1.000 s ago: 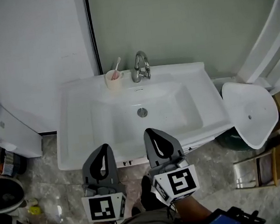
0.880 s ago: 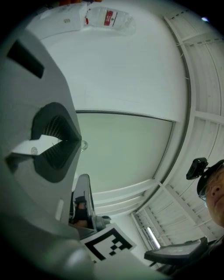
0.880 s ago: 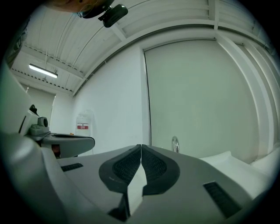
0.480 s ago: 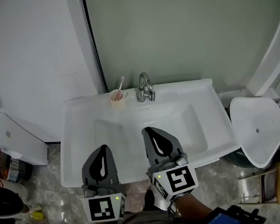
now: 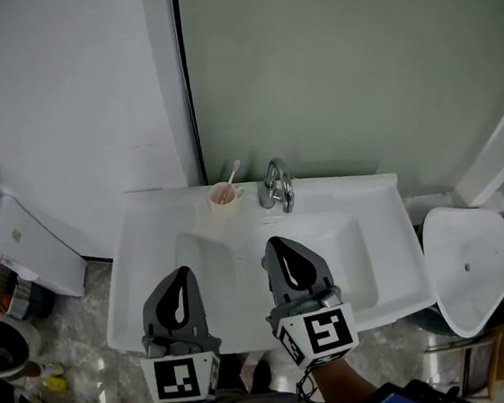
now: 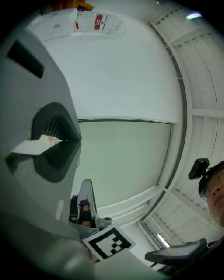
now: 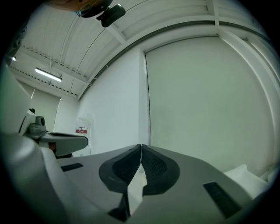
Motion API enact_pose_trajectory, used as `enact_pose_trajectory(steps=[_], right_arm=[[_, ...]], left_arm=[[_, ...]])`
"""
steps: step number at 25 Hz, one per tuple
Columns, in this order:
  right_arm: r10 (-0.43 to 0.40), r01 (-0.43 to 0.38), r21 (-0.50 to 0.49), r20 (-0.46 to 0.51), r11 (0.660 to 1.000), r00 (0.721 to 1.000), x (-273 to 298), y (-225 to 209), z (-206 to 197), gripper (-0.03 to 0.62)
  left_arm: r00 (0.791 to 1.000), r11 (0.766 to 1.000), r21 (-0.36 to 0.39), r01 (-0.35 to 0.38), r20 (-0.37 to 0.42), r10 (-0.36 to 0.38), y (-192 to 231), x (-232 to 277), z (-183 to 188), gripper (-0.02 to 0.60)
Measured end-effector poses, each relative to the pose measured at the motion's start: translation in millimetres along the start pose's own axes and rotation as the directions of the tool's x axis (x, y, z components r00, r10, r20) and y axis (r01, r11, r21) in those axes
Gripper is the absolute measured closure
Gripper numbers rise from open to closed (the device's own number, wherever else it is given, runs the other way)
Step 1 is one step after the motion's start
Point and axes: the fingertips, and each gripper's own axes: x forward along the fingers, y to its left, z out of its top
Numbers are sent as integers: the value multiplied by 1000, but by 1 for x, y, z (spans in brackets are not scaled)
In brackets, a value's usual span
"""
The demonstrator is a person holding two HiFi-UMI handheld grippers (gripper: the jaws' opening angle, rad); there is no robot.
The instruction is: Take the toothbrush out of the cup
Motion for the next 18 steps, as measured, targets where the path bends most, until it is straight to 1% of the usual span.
enact_pose_trajectory(steps=[6,11,15,18], right_arm=[[-14,14,0,-32,1000,999,29,-9,-20,579],[-23,24,2,-73,1000,997,58,-15,-39,579],[-34,35,8,-102,999,994,82,-21,-52,579],[-42,44,12,-121,999,992,102,-28,-63,579]], left_arm=[[1000,999,-36,12,-25,-13,12,30,-18,571],[997,998,-59,26,-68,-30,26,57,-41,571],[997,998,-65,21,-75,-26,42,80,-53,571],[995,997,-72,24,-99,-31,52,99,-66,571]])
